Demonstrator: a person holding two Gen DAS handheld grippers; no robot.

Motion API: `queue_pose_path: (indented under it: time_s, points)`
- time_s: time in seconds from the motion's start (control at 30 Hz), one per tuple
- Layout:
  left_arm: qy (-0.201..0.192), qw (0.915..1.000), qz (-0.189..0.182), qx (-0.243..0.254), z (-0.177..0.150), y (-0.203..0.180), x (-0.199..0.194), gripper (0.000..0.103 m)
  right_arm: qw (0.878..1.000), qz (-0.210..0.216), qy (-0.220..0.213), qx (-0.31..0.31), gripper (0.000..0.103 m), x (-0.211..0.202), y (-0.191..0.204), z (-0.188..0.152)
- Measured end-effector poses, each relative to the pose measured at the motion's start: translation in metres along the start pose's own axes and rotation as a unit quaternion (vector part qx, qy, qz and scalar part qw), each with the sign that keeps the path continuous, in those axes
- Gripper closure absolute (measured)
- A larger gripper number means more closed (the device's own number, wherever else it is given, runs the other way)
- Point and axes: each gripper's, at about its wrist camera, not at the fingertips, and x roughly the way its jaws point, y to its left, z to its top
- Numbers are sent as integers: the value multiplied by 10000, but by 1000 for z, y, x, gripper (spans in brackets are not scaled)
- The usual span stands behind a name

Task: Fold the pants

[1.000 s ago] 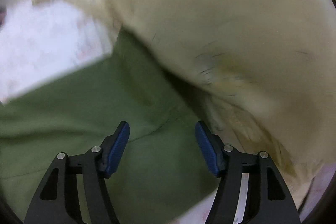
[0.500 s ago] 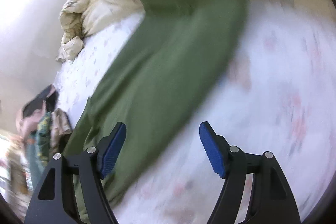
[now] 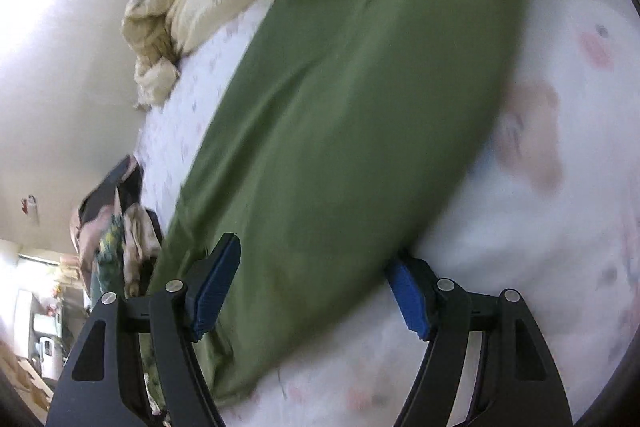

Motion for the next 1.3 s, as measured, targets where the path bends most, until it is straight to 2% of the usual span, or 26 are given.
queue_pose_path:
  time_s: [0.17,0.3,0.33,0.37,0.4,0.43,0.47,0.5,0.53,0.57,0.63,0.7,0.83,1.0,1.17,1.3]
  points:
    - [-172,9997,-120,-160,24,-3,17,15,9995,170,-228,-102,30,9,1,31]
    - [-290,9995,-97,-84,35,-11,24,17,9982,267,-527,-95,31,16,-4,53]
    - [-283,9996,-25,37,36,-14,27,22,9978,288,-591,-92,31,17,-5,58]
    - [-293,9994,111,175,36,-16,29,44,9974,285,-649,-107,31,17,-6,63]
    - [-349,9988,238,237,39,-16,28,59,9968,267,-742,-108,34,17,-6,69]
    - [-348,9989,226,222,40,-15,28,63,9965,240,-789,-99,42,17,-6,72]
    - [-347,9989,240,227,40,-14,26,74,9959,134,-898,-54,47,15,-10,77]
    - [-356,9985,298,305,39,-17,24,80,9951,77,-988,9,60,13,-13,80]
    - [-401,9974,384,467,38,-23,19,82,9943,13,-1058,91,82,11,-19,83]
    - [-470,9963,417,579,37,-29,15,85,9941,-107,-1065,143,91,9,-26,85]
    - [-594,9944,445,749,37,-38,2,87,9937,-210,-1097,9,99,6,-28,86]
    - [-692,9928,472,857,39,-48,-11,88,9910,-381,-1236,-352,100,-1,-19,83]
    - [-753,9900,513,1081,45,-66,-39,89,9865,-221,-1523,-563,101,-22,5,80]
    - [-823,9857,328,1433,58,-78,-84,90,9847,-330,-1520,-783,102,-49,24,73]
    - [-802,9872,291,1347,75,-58,-127,90,9838,-401,-1541,-821,102,-84,33,51]
    - [-555,9879,560,1334,82,-25,-149,90,9857,-726,-1274,-826,102,-100,34,16]
